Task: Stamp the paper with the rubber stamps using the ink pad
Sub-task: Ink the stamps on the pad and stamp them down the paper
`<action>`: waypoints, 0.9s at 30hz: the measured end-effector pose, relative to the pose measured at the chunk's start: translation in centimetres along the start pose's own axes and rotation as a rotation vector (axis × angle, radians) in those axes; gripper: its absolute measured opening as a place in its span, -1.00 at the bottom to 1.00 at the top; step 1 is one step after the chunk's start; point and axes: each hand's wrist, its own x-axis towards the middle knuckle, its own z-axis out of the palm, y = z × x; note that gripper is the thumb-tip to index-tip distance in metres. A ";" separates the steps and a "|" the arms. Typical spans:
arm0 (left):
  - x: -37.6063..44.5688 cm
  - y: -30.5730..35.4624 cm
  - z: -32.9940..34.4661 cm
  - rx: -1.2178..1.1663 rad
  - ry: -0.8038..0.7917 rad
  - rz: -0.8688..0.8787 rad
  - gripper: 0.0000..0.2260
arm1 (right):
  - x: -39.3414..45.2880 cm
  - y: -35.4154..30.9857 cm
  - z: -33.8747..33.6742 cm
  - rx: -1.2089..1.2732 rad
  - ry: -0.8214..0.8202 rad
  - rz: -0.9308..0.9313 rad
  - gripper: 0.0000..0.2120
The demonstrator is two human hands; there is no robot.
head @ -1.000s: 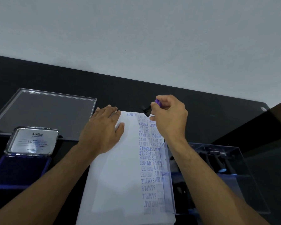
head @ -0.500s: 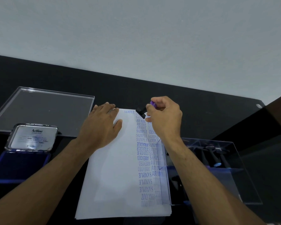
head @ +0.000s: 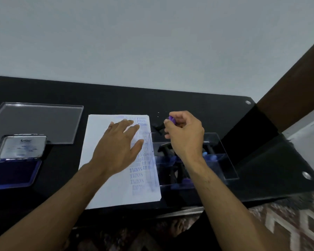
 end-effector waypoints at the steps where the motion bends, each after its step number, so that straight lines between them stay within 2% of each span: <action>1: -0.2 1.0 0.0 0.000 0.007 0.020 -0.45 | -0.4 0.2 -1.0 -0.003 0.013 0.006 -0.86; 6: -1.5 6.3 0.3 -0.032 0.039 0.161 -0.58 | -2.3 1.5 -6.2 -0.029 0.092 0.039 -0.88; 14: -2.5 11.4 2.3 -0.069 0.018 0.277 -0.58 | -4.5 3.5 -12.4 -0.108 0.166 0.081 -0.88; 19: -2.6 12.8 3.7 -0.086 -0.013 0.288 -0.61 | -6.0 4.0 -14.0 -0.180 0.129 0.069 -0.85; 24: -2.8 11.2 3.3 -0.096 -0.008 0.227 -0.62 | -7.2 3.5 -12.2 -0.158 0.067 -0.048 -0.82; 27: -3.2 9.4 2.4 -0.080 0.007 0.150 -0.64 | -7.9 3.2 -10.5 -0.215 -0.025 -0.121 -0.81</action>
